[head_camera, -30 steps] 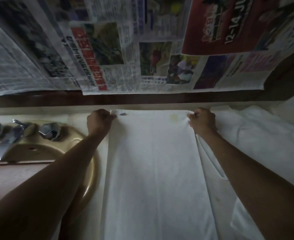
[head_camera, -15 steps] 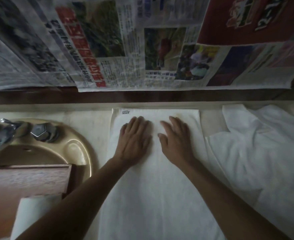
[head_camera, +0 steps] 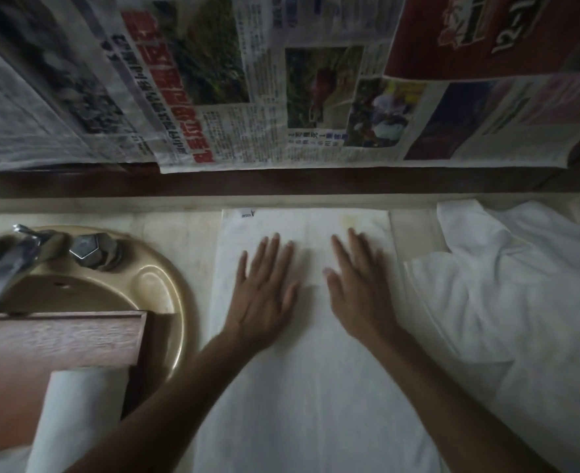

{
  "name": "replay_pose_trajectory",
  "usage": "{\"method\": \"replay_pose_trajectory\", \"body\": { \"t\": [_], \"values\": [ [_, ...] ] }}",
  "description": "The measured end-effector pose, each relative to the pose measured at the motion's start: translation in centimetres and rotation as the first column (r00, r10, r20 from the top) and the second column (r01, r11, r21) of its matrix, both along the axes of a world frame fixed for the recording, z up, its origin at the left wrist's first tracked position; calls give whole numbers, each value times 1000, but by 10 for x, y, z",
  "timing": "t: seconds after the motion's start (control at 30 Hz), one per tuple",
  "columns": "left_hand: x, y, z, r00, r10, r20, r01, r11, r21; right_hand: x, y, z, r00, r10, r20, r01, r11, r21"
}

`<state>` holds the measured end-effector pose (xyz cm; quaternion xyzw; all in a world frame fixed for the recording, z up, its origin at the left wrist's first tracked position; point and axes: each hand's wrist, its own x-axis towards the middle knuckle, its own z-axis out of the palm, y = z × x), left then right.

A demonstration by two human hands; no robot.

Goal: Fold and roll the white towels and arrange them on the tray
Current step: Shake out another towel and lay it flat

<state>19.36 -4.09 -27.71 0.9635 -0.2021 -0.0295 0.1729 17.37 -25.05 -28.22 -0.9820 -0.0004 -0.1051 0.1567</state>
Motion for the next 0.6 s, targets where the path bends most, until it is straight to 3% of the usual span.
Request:
{"method": "replay_pose_trajectory", "body": {
  "t": [0.13,0.37,0.5,0.6],
  "values": [
    [-17,5,-15,998,-13,-56,17,997,72,-28,6,-13,992,119,-38,-122,989,-78],
    [-21,47,-13,986,167,-31,-166,986,36,-25,-70,-4,998,-65,-26,63,995,-82],
    [-83,21,5,996,89,17,-87,994,-72,-72,-18,9,998,-59,36,58,998,9],
    [-126,5,-4,999,21,-29,-24,995,-101,-119,30,1,998,44,-51,-43,999,27]
  ]
}}
